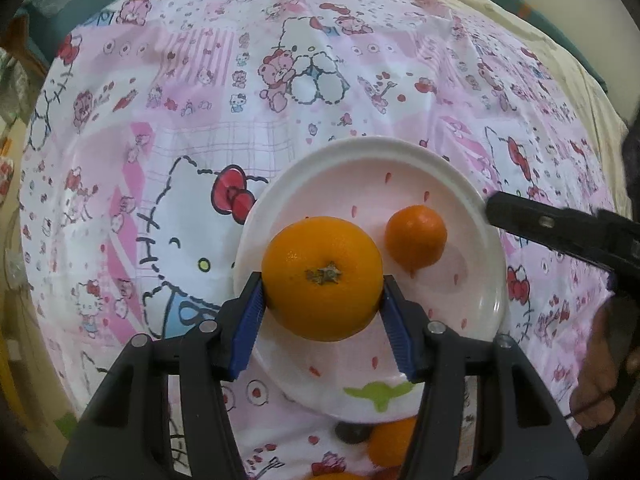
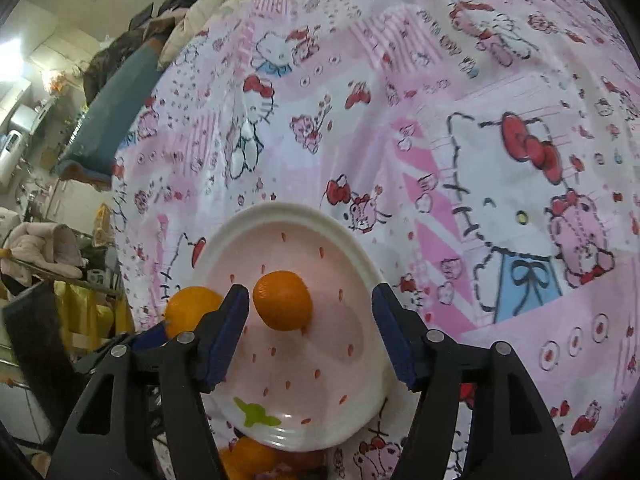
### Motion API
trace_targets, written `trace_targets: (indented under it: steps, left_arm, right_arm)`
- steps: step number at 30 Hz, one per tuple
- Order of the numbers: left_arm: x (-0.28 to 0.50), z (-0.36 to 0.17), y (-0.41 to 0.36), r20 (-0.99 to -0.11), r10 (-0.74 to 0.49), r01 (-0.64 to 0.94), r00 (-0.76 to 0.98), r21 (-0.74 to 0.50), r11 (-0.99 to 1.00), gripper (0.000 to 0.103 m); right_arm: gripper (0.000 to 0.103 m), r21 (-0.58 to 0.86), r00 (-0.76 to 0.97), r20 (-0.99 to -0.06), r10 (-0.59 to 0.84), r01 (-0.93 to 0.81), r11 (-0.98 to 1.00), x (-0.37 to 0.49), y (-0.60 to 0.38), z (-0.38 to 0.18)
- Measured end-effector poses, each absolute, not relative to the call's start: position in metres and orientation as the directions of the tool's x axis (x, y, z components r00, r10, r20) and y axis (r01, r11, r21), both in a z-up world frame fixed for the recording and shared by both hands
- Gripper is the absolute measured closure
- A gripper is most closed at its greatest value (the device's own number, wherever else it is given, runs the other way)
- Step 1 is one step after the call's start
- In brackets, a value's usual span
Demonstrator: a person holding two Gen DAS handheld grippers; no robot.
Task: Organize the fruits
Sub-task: 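Lower the large orange onto the plate and open the left gripper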
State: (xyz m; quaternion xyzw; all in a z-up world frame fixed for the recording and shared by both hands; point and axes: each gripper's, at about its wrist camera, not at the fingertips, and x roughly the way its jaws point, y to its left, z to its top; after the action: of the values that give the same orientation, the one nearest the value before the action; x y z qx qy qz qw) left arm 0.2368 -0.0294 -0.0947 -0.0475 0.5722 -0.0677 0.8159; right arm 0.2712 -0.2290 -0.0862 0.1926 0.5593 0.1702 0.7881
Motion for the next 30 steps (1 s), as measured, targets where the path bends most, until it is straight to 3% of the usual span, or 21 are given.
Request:
trace_targets:
  steps: [22,23,27,30]
  left_arm:
    - [0.256,-0.110,-0.040,-0.941,-0.133,0.046,0.311,-0.124,0.991,0.046]
    - [0.256,-0.109,-0.040,-0.941,-0.139,0.050,0.308,-0.130,0.990,0.043]
    - [0.254,-0.099,-0.040,-0.926,-0.145,0.054,0.348,-0.134,0.989,0.016]
    - [0.253,-0.092,-0.042,-0.921,-0.151,0.060,0.360,-0.139,0.988,0.016]
  right_arm:
    - [0.036,0.498,0.320,-0.816,0.481,-0.036,0.867,0.262,-0.262,-0.085]
    - [0.036,0.498,0.319,-0.816,0.482,-0.035,0.866,0.262,-0.261,-0.085]
    - [0.036,0.495,0.320,-0.817,0.480,-0.038,0.868,0.262,-0.261,-0.085]
    - [0.036,0.494,0.321,-0.817,0.480,-0.040,0.868,0.261,-0.261,-0.085]
